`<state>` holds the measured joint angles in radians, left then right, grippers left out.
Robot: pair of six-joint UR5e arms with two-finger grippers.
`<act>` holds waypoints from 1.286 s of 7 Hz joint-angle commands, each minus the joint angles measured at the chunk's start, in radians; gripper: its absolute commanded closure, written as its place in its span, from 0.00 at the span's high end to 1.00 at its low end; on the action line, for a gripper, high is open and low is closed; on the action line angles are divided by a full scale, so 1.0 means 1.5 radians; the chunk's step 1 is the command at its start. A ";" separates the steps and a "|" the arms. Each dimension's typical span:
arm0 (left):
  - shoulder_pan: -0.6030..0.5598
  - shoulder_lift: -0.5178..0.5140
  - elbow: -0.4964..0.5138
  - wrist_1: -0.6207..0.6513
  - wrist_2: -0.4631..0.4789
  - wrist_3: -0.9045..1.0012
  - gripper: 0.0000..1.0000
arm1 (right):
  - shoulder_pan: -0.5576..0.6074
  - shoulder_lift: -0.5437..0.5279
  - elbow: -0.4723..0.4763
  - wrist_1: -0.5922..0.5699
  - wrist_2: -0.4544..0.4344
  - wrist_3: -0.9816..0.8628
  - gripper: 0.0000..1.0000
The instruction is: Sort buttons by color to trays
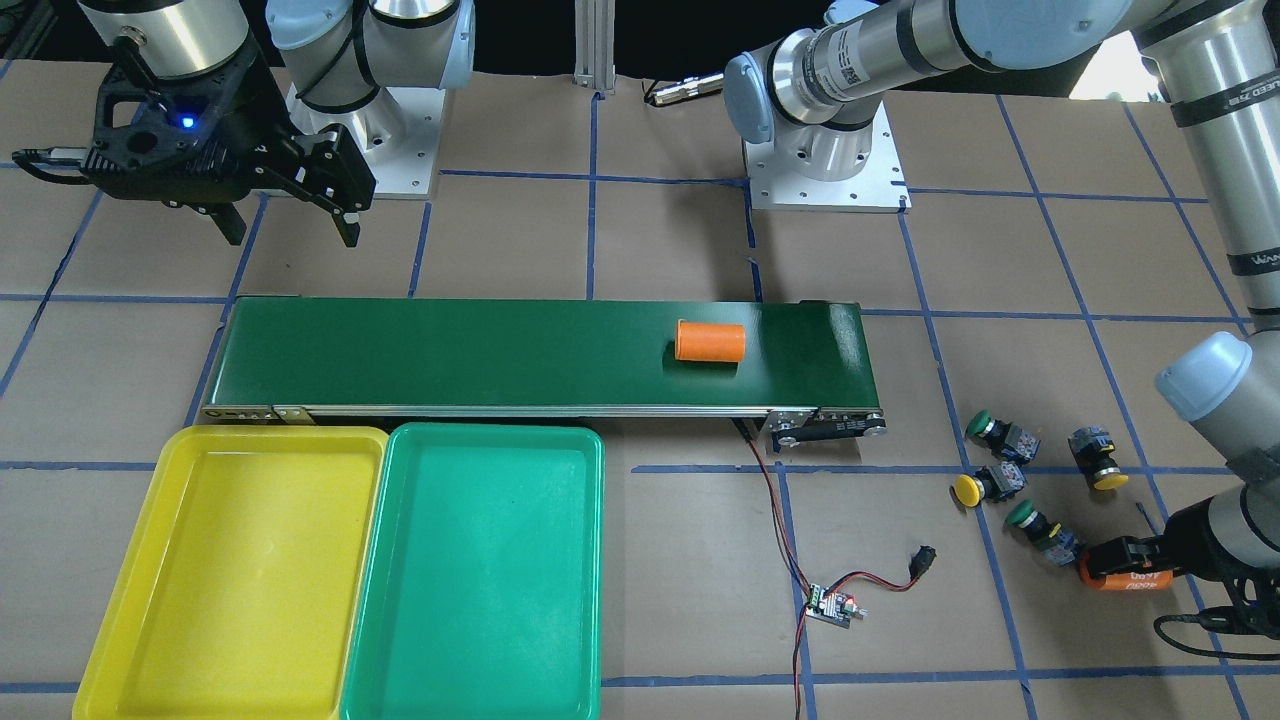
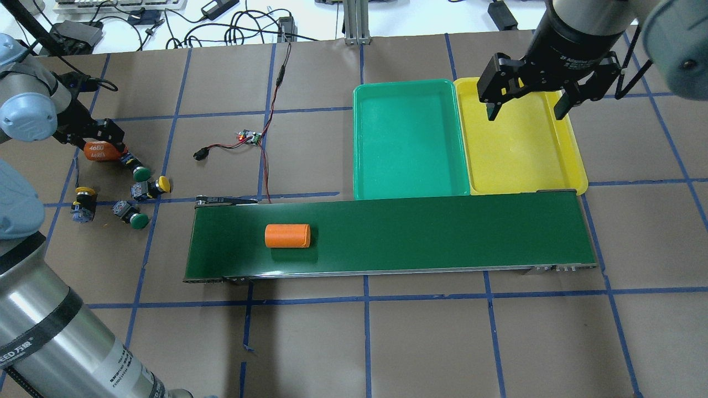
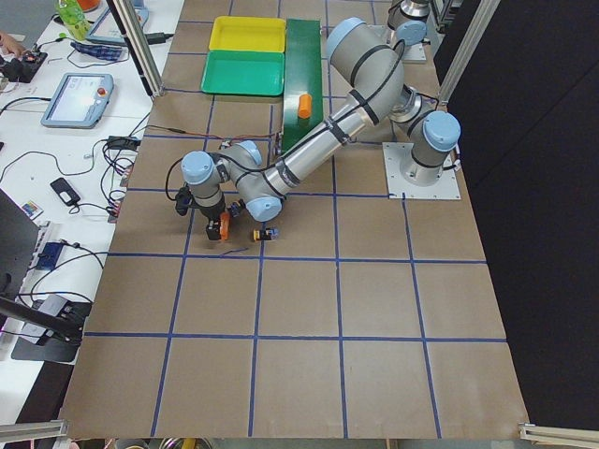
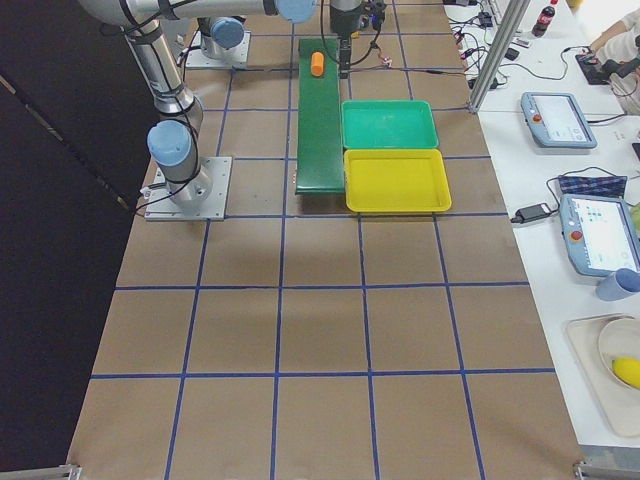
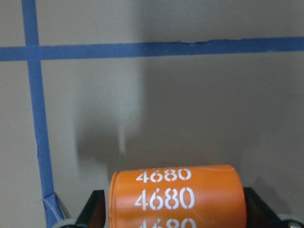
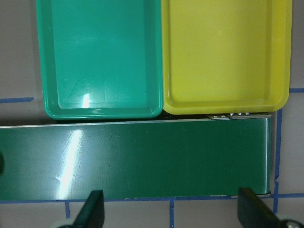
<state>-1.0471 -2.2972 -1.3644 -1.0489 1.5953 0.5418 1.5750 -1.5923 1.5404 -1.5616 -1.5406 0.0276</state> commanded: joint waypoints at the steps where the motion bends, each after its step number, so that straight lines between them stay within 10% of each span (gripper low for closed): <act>1: 0.000 0.017 0.010 -0.008 -0.001 -0.002 0.00 | 0.000 0.000 0.000 0.000 -0.001 0.000 1.00; 5: -0.117 0.243 -0.037 -0.273 -0.038 -0.108 0.00 | 0.000 0.000 0.001 0.001 -0.001 0.000 1.00; 9: -0.230 0.446 -0.331 -0.230 -0.038 -0.264 0.00 | -0.001 -0.002 0.005 0.001 0.000 0.000 1.00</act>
<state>-1.3483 -1.6968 -1.7453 -1.4439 1.5397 0.1898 1.5739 -1.5947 1.5461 -1.5595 -1.5407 0.0276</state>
